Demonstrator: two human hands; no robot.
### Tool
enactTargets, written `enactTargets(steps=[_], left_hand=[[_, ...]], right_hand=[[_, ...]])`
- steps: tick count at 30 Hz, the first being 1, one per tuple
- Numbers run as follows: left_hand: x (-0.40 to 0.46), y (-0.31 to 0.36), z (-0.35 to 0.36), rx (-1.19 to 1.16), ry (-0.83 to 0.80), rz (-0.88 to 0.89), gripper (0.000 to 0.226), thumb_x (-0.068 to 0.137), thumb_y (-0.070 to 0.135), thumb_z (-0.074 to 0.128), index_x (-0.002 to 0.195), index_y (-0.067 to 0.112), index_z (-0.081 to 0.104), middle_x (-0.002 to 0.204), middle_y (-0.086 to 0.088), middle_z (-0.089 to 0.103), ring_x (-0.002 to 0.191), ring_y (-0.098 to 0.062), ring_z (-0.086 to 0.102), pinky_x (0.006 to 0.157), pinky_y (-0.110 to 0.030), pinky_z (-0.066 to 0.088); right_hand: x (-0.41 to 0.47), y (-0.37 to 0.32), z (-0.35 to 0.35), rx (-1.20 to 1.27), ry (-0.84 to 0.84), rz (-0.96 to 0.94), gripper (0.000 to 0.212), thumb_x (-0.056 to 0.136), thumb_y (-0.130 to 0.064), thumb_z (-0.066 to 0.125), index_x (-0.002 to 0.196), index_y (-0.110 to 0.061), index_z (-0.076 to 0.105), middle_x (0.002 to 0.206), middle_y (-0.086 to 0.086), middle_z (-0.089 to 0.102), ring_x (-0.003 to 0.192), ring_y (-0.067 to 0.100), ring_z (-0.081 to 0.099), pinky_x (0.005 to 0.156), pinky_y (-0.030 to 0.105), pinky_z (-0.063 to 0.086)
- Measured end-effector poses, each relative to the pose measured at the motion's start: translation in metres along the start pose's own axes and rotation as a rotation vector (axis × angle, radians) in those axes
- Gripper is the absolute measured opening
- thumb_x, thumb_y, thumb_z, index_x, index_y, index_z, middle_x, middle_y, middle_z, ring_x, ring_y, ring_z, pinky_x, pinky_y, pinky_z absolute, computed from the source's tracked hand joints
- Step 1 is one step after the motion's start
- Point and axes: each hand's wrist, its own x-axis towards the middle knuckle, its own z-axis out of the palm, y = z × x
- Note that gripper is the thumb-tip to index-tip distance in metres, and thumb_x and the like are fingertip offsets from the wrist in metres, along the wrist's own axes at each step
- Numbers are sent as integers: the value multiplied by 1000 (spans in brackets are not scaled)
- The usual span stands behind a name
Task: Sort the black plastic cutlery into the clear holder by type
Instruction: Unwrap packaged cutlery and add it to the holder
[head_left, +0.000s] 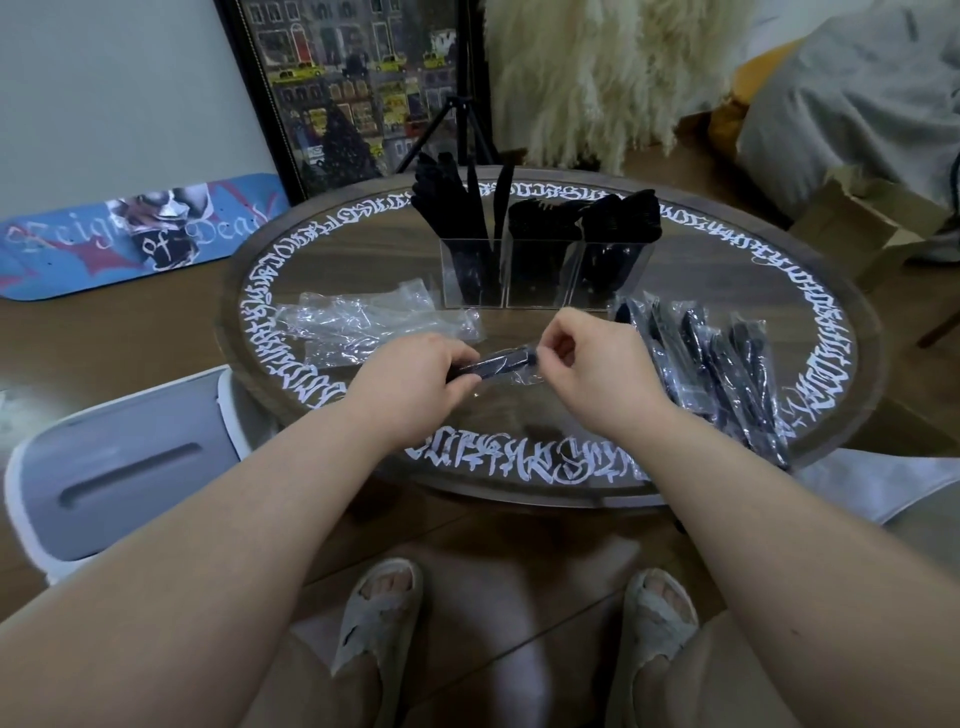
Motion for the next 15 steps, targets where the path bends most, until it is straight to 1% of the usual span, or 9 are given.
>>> enactTargets(steps=[3, 5, 6, 8, 9, 11, 12, 13, 15], left_hand=[[-1, -6, -2, -17, -2, -25, 30, 96, 35, 53, 123, 25, 62, 111, 4, 67, 96, -17, 60, 84, -33, 50], [-2, -8, -4, -48, 13, -25, 30, 96, 33, 52, 123, 24, 62, 111, 3, 67, 98, -18, 61, 85, -34, 50], [-2, -8, -5, -58, 18, -20, 30, 96, 32, 53, 124, 24, 62, 112, 3, 67, 99, -18, 60, 85, -32, 49], [-2, -9, -4, -59, 18, -2, 32, 96, 33, 53, 126, 24, 60, 114, 3, 66, 101, -16, 59, 83, -26, 44], [-2, -9, -3, -62, 15, 4, 33, 95, 33, 54, 127, 24, 60, 116, 3, 65, 102, -15, 58, 84, -25, 42], [-1, -10, -3, -79, 15, -3, 34, 95, 33, 55, 127, 23, 60, 118, 3, 65, 103, -14, 58, 85, -24, 41], [-1, -10, -3, -87, 19, -12, 34, 95, 33, 55, 127, 22, 60, 118, 2, 65, 104, -14, 58, 86, -23, 41], [-1, -10, -4, -92, 26, -19, 34, 95, 32, 56, 127, 22, 60, 118, 2, 65, 105, -15, 58, 87, -24, 41], [-2, -10, -5, -97, 36, -26, 34, 94, 30, 57, 127, 20, 61, 118, 1, 65, 106, -15, 59, 90, -26, 43]], right_hand=[[5, 0, 0, 170, 75, 171, 10, 89, -16, 57, 80, -21, 54, 74, -7, 61, 71, 8, 56, 60, 17, 40], [8, 3, 0, 256, 101, 261, 9, 87, -12, 55, 84, -20, 53, 79, -4, 61, 74, 10, 56, 60, 18, 38], [8, 3, 1, 255, 86, 282, 10, 87, -10, 53, 87, -20, 53, 82, -4, 60, 76, 12, 55, 61, 20, 38], [9, 4, 4, 153, 21, 272, 14, 88, -6, 52, 90, -20, 53, 92, -3, 56, 80, 14, 54, 62, 23, 38], [9, 3, 5, 98, 1, 255, 16, 89, -5, 51, 88, -21, 54, 98, -2, 53, 81, 15, 53, 62, 23, 37], [8, 2, 5, 50, 18, 253, 20, 91, -4, 48, 87, -20, 58, 104, -2, 46, 85, 16, 51, 62, 19, 35], [9, 2, 4, 47, 56, 270, 21, 92, -4, 47, 88, -20, 61, 106, -3, 43, 89, 16, 50, 66, 19, 35], [9, 2, 2, 42, 116, 281, 21, 92, -6, 48, 90, -21, 63, 106, -3, 41, 94, 16, 49, 73, 19, 36], [10, 5, -2, 9, 211, 251, 16, 92, -13, 54, 93, -21, 68, 103, -5, 39, 105, 18, 47, 82, 23, 35]])
